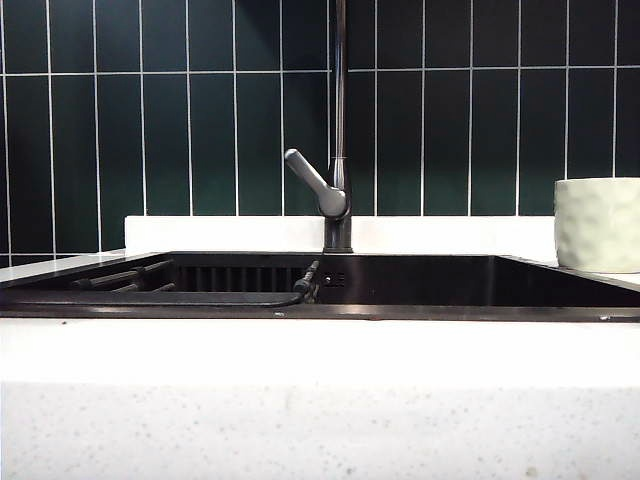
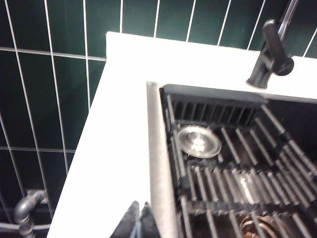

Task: Pick up the mug next to the sink, go to the faucet to get some water, pour the water into the sink, and finally put the mug back to its place.

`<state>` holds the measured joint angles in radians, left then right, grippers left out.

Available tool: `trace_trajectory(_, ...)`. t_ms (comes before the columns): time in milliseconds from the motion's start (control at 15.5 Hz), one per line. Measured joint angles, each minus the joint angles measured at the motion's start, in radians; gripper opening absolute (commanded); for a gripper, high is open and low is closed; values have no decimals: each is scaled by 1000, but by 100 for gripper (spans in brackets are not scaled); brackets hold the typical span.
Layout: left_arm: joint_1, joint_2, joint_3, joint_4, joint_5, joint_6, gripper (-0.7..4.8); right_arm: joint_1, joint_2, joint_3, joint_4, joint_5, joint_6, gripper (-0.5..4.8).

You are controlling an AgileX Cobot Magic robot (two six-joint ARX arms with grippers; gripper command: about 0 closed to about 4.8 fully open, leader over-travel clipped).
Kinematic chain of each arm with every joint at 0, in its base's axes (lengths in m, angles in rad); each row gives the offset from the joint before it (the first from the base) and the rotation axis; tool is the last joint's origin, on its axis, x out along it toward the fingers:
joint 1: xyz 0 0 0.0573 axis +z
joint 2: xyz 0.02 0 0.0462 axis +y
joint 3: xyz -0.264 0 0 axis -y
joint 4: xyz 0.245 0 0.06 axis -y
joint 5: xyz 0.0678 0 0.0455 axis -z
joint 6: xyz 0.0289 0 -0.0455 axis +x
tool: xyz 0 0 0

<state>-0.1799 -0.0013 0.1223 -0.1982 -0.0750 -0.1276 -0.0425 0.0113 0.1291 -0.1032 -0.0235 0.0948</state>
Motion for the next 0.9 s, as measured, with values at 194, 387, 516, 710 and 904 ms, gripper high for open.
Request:
trace_trajectory(194,0,3,-27,0,-35,0,-4,7,2,-66,-28,32,-12,-3)
trace_trajectory(387,0,2,-30,2,-47,43,-4,6,2,-121,35,93,-64,-3)
trace_trajectory(516,0,2,-30,7,-60,50,-2,6,2,-124,45,98,-117,-3)
trace_trajectory(710,0,2,-29,-13,-60,29,-2,6,2,-124,38,97,-128,-1)
trace_trajectory(904,0,2,-30,-66,-60,22,-2,6,2,-124,4,91,-127,-1)
